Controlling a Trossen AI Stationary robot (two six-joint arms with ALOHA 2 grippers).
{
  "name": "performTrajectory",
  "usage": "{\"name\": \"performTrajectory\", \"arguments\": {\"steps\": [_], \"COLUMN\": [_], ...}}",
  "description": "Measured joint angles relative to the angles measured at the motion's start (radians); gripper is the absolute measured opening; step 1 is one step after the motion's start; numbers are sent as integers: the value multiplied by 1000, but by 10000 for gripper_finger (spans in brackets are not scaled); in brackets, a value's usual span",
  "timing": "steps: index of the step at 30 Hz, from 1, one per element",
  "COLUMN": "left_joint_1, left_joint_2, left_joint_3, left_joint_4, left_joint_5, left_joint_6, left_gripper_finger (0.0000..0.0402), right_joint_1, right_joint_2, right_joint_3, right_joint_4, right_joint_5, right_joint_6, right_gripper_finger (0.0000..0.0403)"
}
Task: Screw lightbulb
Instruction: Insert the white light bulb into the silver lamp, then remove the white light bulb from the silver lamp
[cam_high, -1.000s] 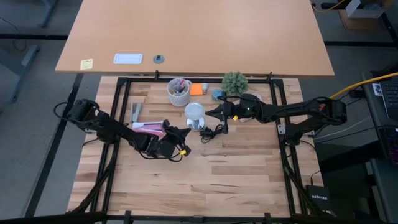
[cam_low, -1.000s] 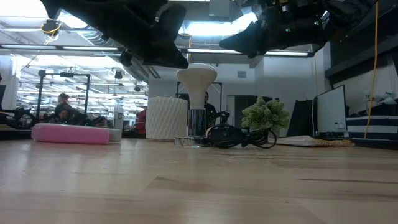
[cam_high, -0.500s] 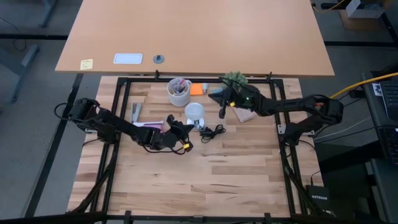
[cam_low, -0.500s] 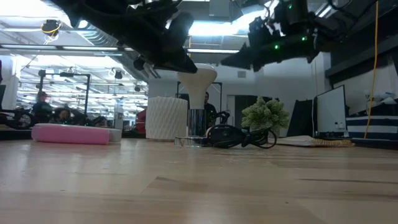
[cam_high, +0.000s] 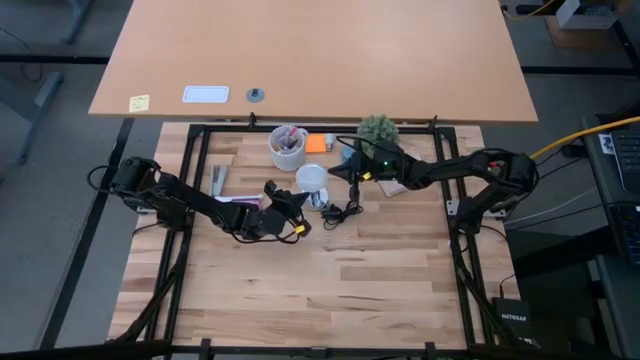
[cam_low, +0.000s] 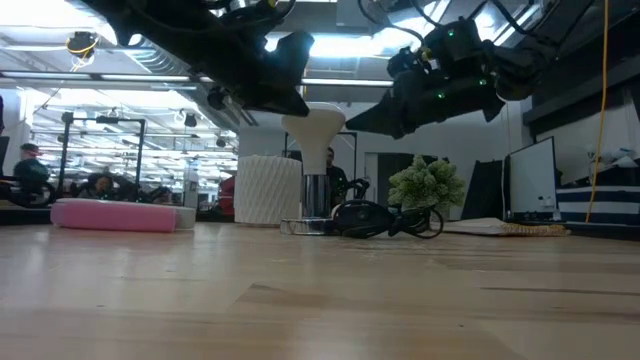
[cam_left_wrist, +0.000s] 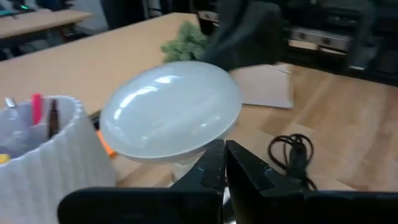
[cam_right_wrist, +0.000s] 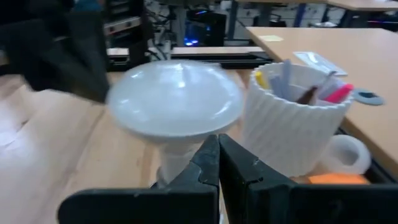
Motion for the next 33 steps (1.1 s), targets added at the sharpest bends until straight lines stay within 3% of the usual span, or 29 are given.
{"name": "performTrajectory", "arguments": {"steps": [9,18,27,33], "left_joint_1": [0,0,-89,-144], "left_joint_2": [0,0,-14,-91], "left_joint_3": [0,0,-1,0], "left_joint_4": [-3,-11,74,83], "left_joint_5": [-37,-50,-66,-276], "left_joint_6": [-2,-2,18,106], "left_gripper_finger": [5,5,5,5], "right_joint_1": [4,109,183,236], "right_joint_2": [0,0,-40,-100], "right_joint_3": [0,0,0,0], "right_joint_4": [4,0,-5,-2], "right_joint_5": [-147,-151,-40,91], "right_joint_6": [0,-34,-33,18], "right_gripper_finger": [3,3,3,3]}}
